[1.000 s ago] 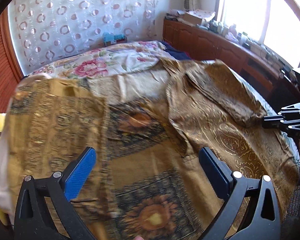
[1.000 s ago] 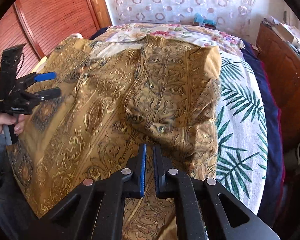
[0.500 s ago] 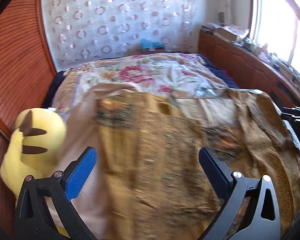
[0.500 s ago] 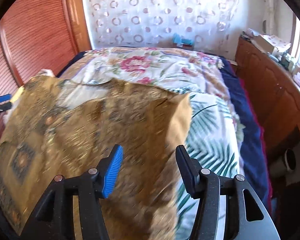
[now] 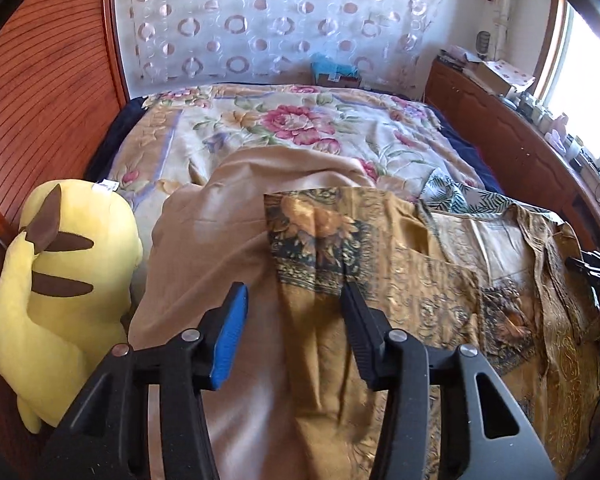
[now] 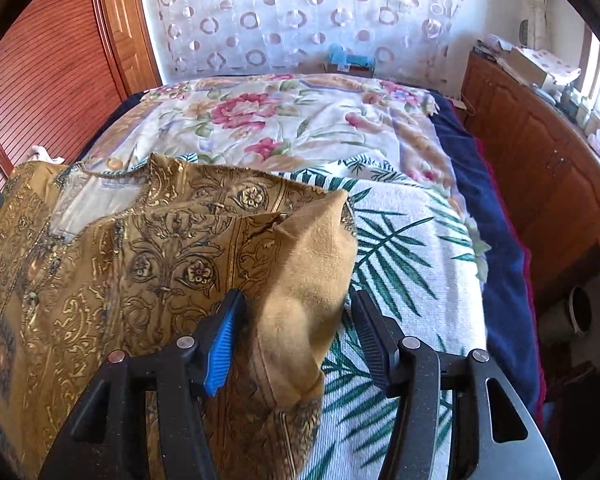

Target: Fold small clothes

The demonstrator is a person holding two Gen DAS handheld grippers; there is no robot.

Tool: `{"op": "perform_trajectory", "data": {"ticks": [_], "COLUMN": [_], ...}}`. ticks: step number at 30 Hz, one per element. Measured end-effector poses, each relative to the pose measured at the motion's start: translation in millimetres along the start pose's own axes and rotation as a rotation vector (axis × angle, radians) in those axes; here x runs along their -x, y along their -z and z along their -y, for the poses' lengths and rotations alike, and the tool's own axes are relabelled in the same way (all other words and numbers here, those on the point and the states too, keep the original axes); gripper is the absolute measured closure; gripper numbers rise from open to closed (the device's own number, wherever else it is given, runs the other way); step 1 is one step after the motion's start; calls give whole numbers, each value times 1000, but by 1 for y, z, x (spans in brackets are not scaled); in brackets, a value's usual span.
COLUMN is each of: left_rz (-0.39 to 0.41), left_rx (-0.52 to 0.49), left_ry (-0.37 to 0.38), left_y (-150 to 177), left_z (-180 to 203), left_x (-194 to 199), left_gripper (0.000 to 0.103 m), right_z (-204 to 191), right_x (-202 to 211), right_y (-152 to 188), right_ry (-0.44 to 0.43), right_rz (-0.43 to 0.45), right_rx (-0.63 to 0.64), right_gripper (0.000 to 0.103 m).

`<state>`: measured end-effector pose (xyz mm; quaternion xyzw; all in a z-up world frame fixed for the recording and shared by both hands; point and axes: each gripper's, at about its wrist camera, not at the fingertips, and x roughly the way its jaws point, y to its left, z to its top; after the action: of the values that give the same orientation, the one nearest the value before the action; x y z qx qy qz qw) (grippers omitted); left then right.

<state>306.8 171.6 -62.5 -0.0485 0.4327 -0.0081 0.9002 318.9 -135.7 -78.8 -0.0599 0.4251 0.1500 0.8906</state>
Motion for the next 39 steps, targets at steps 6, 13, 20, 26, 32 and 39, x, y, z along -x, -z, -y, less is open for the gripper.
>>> {"op": "perform_trajectory", "data": {"ticks": [6,13,20,26,32,39], "left_rz": [7,22,39,105,175,282], "left_rx": [16,19,32,21,0,-41], "left_ry": [21,61,91,87,111,130], "left_y": [-3,-9,-11,-12,-8,14], "left_z": [-4,-4,-3,6,22,45], "left_x": [-7,-10,-10,17,53,114], "left_gripper": [53,64,94,96,97,97], "right_z": [-3,2,3,3,2,-11], "right_x": [-6,-8,-7,-7,-1,56], "right_y": [3,5,5,4,-2,5], "right_ry": [12,2,-4,-1,-36,-85], "right_rz": [38,39,37,40,60,212], "right_rx": [45,38,39,41,30,25], "right_gripper": [33,31,29,34,97,98]}}
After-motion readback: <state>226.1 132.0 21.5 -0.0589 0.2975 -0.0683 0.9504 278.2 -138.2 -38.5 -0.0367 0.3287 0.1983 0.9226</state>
